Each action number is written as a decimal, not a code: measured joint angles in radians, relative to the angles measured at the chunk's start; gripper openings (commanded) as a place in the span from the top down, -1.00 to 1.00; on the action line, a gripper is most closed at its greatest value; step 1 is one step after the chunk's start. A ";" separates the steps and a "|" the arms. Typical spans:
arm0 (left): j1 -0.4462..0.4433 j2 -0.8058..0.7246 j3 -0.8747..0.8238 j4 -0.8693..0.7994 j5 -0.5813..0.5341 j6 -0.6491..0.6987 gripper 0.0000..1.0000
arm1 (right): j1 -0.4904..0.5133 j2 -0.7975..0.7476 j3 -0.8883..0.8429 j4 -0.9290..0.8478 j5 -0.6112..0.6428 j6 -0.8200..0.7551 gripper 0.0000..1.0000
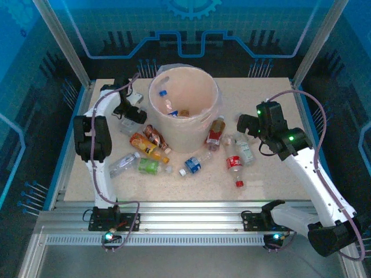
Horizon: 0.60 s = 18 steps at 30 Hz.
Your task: Put the plastic bottles in the bin
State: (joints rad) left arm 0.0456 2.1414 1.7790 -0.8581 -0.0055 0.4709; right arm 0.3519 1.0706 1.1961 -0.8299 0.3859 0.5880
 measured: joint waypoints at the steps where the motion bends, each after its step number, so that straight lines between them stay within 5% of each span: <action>1: 0.000 0.004 0.000 0.002 -0.007 0.000 -0.98 | 0.000 0.000 0.000 0.000 0.000 0.000 -0.99; 13: 0.000 0.094 0.019 0.013 -0.095 -0.001 -0.96 | 0.000 0.003 -0.002 0.000 0.000 0.000 -0.99; 18: 0.004 0.101 0.032 0.026 -0.111 -0.008 -0.53 | 0.000 0.005 -0.002 0.001 0.000 0.000 -0.99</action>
State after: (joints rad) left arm 0.0498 2.2425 1.8114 -0.8318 -0.1169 0.4633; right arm 0.3519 1.0756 1.1946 -0.8291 0.3859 0.5880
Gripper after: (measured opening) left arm 0.854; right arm 0.996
